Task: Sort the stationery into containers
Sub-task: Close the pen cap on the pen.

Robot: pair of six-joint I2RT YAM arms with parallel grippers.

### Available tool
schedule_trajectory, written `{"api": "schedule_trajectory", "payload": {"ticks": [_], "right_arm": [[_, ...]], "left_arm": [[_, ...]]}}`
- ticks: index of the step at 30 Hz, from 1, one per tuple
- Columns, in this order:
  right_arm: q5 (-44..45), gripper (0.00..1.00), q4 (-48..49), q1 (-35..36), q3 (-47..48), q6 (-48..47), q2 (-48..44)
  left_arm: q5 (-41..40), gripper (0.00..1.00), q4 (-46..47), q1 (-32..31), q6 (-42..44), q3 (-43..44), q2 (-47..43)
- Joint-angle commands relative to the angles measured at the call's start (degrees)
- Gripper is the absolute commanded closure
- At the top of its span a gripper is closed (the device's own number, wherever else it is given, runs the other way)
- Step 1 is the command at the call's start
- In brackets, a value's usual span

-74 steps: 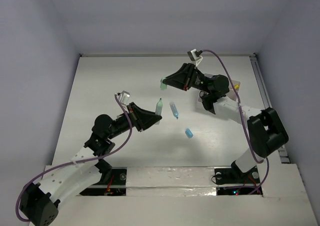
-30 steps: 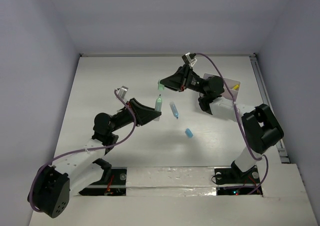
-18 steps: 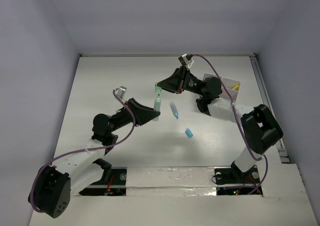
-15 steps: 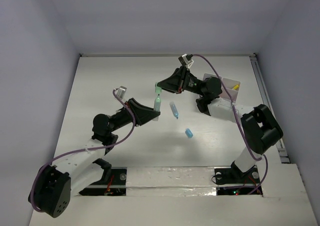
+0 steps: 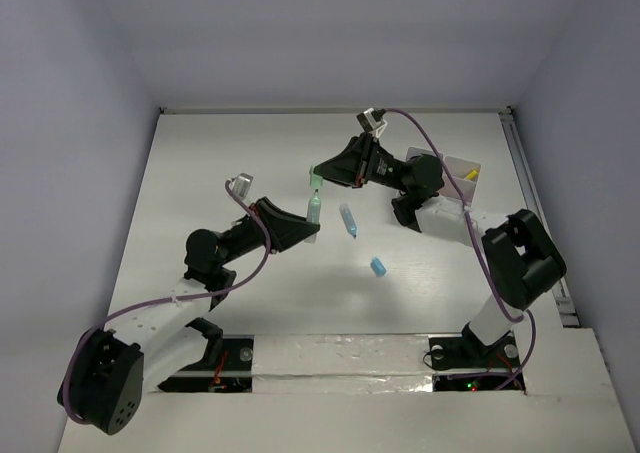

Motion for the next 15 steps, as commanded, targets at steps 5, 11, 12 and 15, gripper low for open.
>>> {"api": "schedule_trajectory", "payload": {"ticks": [5,11,12,15], "right_arm": [[-1.1,0.96,24.1,1.2,0.9,-1.3,-1.5],[-0.9,0.96,24.2,1.7,0.2,-2.5,-1.9],[-0.9,0.96,24.1,1.7,0.2,-2.6,-2.0],[-1.3,0.96,24.1,2.2,0.2,-3.1,-2.2]], "left_arm": [[1.6,1.0,7.8,1.4,-2.1,-0.4,0.2],[1.7,1.0,9.0,1.9,-2.9,-0.6,0.4],[1.7,1.0,9.2,2.4,-3.1,-0.6,0.5],[1.7,1.0,9.9,2.4,-3.6,-0.8,0.7]]}}
